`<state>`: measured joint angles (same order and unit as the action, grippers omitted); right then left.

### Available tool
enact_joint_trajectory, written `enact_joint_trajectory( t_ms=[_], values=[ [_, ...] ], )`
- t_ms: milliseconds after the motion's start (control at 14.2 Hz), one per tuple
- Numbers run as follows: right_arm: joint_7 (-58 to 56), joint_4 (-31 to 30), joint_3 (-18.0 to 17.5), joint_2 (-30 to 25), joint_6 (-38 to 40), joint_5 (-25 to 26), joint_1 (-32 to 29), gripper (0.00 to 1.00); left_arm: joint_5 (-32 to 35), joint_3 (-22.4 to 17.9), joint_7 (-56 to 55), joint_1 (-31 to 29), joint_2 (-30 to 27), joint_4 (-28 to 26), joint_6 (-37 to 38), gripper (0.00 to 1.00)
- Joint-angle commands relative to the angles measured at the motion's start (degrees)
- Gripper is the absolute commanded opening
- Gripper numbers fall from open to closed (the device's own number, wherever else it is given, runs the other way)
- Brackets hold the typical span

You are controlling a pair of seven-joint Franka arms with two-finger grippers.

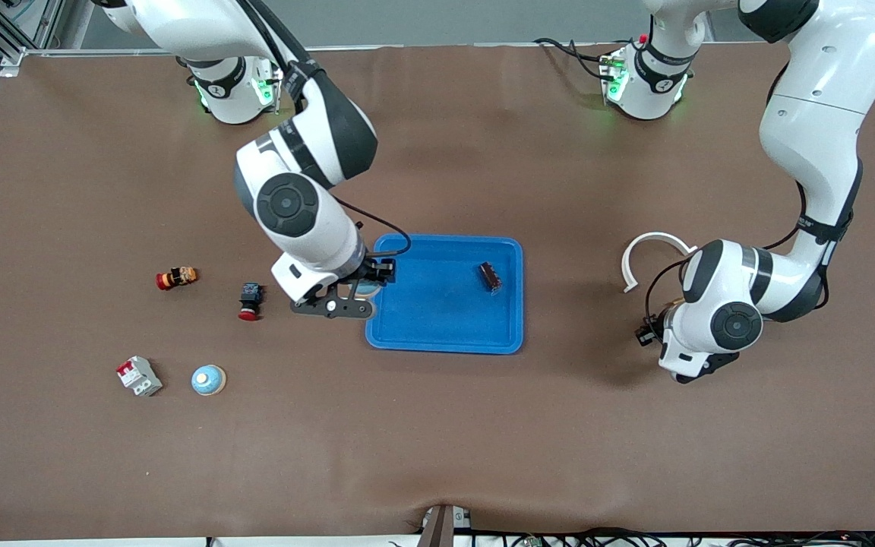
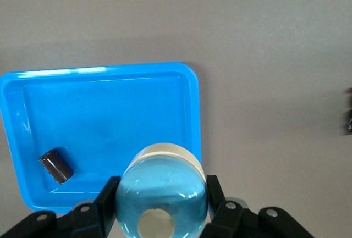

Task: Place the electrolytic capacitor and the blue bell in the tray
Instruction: 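Grasp the second capacitor with the left gripper while the right carries the bell, then lower the blue bell into the tray while the left gripper brings the capacitor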

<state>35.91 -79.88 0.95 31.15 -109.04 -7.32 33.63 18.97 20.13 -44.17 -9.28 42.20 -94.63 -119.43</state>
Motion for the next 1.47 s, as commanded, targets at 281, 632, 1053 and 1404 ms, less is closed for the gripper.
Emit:
enact_joint_trajectory(
  t_ms=[281, 632, 1053, 1404],
  values=[
    [4.6, -7.9, 0.5, 1.6, -11.4, 1.1, 4.9, 0.54, 1.3, 0.5, 0.4, -0.1, -0.2, -0.3, -0.5, 0.07],
    [6.3, -8.2, 0.5, 4.8, -14.1, 1.1, 6.9, 0.54, 0.6, 1.3, -0.8, 0.6, -1.9, 1.5, 1.4, 0.0],
    [6.7, -12.8, 0.5, 5.9, -21.3, 1.1, 8.3, 0.54, -3.8, 1.3, -3.3, 4.7, -2.8, 7.4, 7.5, 0.0],
    [6.6, -15.7, 0.5, 6.3, -25.7, 1.1, 8.6, 0.54, -5.7, 1.2, -12.5, 10.8, -2.2, 9.3, 7.5, 0.0]
  ],
)
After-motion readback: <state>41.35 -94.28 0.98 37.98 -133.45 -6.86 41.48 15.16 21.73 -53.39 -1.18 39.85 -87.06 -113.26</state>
